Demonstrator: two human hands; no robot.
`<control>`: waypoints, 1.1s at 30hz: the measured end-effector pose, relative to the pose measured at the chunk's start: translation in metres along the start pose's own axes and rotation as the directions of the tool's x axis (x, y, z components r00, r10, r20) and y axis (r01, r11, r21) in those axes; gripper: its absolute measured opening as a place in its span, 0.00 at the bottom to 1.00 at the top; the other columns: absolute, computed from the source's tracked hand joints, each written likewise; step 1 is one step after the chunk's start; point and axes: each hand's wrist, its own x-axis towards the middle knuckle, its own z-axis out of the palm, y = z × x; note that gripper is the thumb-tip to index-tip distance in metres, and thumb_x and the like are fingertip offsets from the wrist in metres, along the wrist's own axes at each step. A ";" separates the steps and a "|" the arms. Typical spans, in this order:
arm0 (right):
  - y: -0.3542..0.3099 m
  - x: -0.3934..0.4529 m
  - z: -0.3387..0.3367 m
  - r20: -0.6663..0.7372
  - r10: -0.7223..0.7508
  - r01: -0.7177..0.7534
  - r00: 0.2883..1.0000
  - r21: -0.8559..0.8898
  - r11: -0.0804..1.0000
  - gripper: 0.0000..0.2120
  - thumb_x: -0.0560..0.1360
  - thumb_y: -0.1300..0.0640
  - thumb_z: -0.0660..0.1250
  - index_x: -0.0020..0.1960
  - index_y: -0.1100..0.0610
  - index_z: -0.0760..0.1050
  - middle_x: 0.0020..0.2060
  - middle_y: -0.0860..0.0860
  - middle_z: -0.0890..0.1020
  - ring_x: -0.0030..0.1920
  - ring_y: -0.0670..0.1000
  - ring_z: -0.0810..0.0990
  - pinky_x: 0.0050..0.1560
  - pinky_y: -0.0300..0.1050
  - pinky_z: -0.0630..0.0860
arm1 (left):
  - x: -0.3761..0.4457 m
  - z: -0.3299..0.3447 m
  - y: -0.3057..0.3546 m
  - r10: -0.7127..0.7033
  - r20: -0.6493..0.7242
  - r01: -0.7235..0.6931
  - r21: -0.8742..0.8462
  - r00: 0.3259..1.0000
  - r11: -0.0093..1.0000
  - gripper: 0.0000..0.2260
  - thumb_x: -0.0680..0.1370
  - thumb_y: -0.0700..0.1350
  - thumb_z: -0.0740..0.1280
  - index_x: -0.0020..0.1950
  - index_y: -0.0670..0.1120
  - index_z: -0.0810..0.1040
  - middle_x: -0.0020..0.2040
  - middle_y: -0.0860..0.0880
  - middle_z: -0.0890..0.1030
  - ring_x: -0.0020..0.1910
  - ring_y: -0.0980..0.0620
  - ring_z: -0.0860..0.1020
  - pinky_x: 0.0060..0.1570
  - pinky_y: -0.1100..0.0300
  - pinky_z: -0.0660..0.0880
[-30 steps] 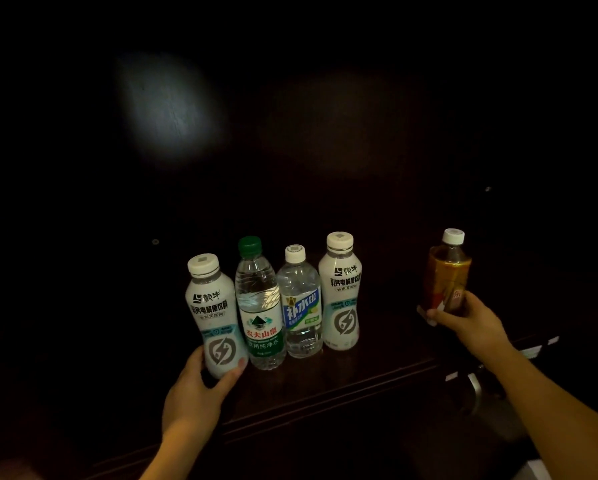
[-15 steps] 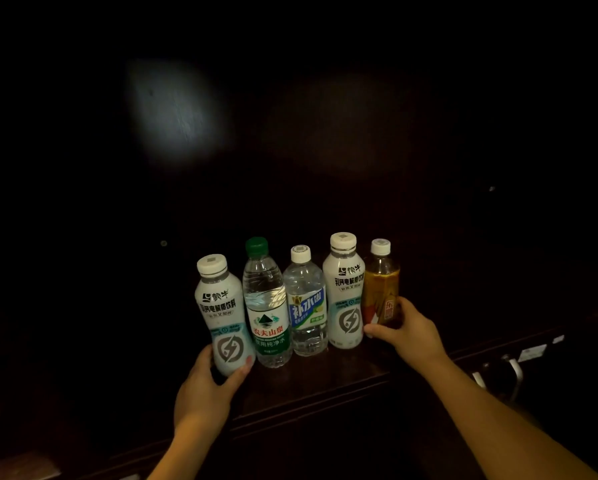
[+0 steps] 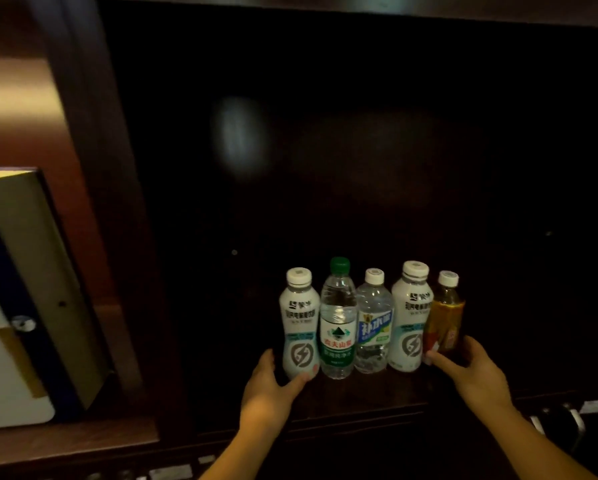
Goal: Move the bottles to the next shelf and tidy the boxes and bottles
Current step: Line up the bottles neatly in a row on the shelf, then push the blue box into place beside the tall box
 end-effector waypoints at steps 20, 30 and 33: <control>-0.305 -0.352 0.173 0.116 -0.158 0.134 0.981 0.189 0.973 0.23 0.74 0.45 0.68 0.64 0.56 0.75 0.57 0.51 0.81 0.56 0.54 0.78 0.53 0.48 0.73 | -0.098 -0.413 -0.095 0.265 -0.101 -0.271 -0.047 0.959 0.961 0.21 0.75 0.55 0.67 0.64 0.46 0.74 0.57 0.49 0.80 0.53 0.53 0.77 0.53 0.58 0.72; -0.443 -0.440 0.341 0.398 -0.328 0.233 0.857 0.268 0.935 0.25 0.75 0.45 0.68 0.67 0.57 0.73 0.61 0.53 0.79 0.59 0.54 0.77 0.53 0.45 0.71 | -0.062 -0.611 -0.202 0.083 -0.440 -0.081 0.023 0.894 0.996 0.21 0.74 0.56 0.68 0.62 0.46 0.75 0.54 0.49 0.81 0.48 0.53 0.75 0.48 0.59 0.67; -0.478 -0.457 0.385 0.457 -0.381 0.262 0.803 0.304 0.916 0.25 0.75 0.45 0.68 0.67 0.56 0.72 0.61 0.53 0.79 0.58 0.55 0.77 0.56 0.49 0.72 | -0.051 -0.655 -0.231 0.038 -0.518 -0.033 0.020 0.855 0.999 0.21 0.73 0.57 0.68 0.61 0.47 0.76 0.51 0.50 0.80 0.50 0.51 0.77 0.47 0.59 0.68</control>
